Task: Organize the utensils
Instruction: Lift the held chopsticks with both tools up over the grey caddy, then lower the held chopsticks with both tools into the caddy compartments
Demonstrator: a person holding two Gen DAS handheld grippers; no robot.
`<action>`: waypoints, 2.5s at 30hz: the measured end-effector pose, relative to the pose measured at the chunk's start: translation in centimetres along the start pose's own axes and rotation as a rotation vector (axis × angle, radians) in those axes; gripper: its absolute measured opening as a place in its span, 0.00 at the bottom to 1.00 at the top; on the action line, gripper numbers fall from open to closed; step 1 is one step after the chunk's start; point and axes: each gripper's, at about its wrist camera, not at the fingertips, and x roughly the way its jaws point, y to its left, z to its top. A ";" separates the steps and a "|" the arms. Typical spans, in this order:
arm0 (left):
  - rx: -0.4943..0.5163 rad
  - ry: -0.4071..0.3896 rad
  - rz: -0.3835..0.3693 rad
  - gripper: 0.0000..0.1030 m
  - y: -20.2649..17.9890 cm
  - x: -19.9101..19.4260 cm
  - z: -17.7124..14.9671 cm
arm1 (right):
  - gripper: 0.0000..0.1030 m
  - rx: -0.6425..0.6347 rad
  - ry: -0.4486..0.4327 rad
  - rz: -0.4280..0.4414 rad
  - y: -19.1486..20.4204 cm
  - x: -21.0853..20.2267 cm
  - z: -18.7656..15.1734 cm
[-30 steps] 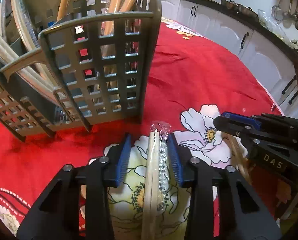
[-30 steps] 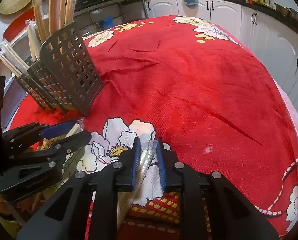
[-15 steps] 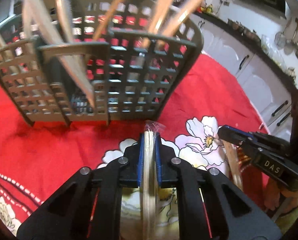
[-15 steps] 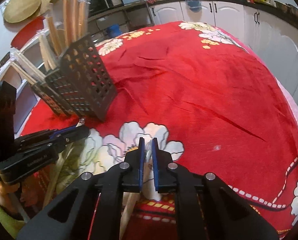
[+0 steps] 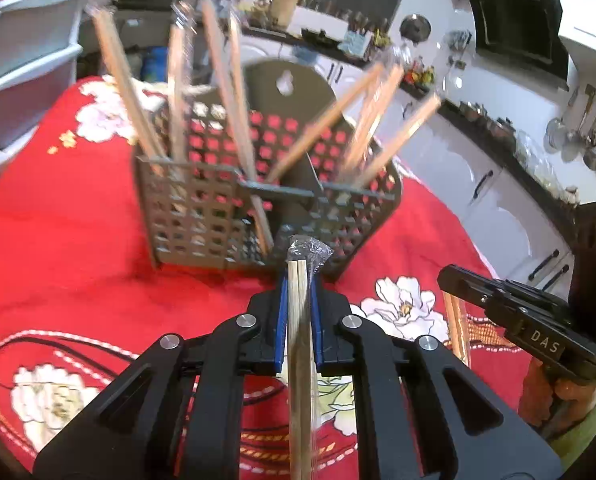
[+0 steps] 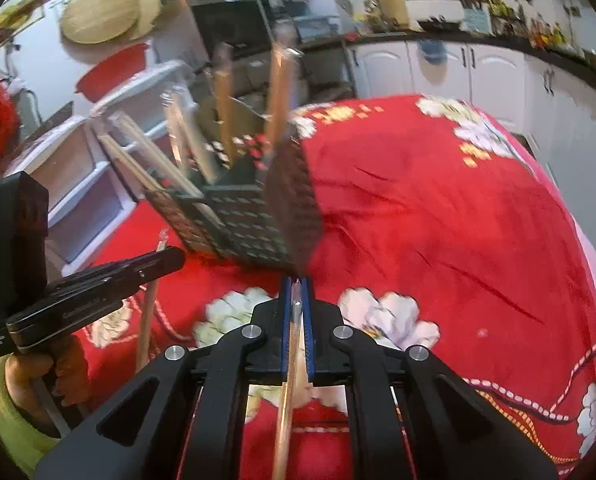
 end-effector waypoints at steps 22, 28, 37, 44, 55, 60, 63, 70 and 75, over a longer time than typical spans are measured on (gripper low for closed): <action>-0.069 -0.211 0.086 0.04 4.2 -8.9 2.8 | 0.05 -0.154 -0.161 0.126 8.3 -3.3 5.3; -0.071 -0.248 0.102 0.02 4.6 -10.3 3.7 | 0.05 -0.172 -0.216 0.152 9.7 -4.0 7.1; -0.055 -0.317 0.086 0.01 4.3 -12.5 6.6 | 0.05 -0.177 -0.320 0.159 10.4 -5.6 10.4; -0.011 -0.389 0.076 0.01 2.8 -14.3 9.3 | 0.05 -0.170 -0.398 0.150 10.3 -6.6 13.3; 0.074 -0.462 0.097 0.01 -0.1 -14.9 12.3 | 0.05 -0.175 -0.491 0.102 9.9 -7.5 16.4; 0.098 -0.477 0.124 0.01 -0.8 -14.0 13.4 | 0.05 -0.172 -0.527 0.073 9.5 -7.6 17.5; 0.099 -0.487 0.143 0.01 -0.9 -13.3 13.7 | 0.05 -0.169 -0.548 0.050 9.0 -7.4 18.0; 0.065 -0.481 0.165 0.01 0.0 -11.2 14.0 | 0.05 -0.162 -0.565 -0.008 7.9 -5.9 18.2; 0.056 -0.488 0.176 0.01 0.3 -10.3 13.9 | 0.05 -0.168 -0.570 -0.028 7.6 -4.8 17.8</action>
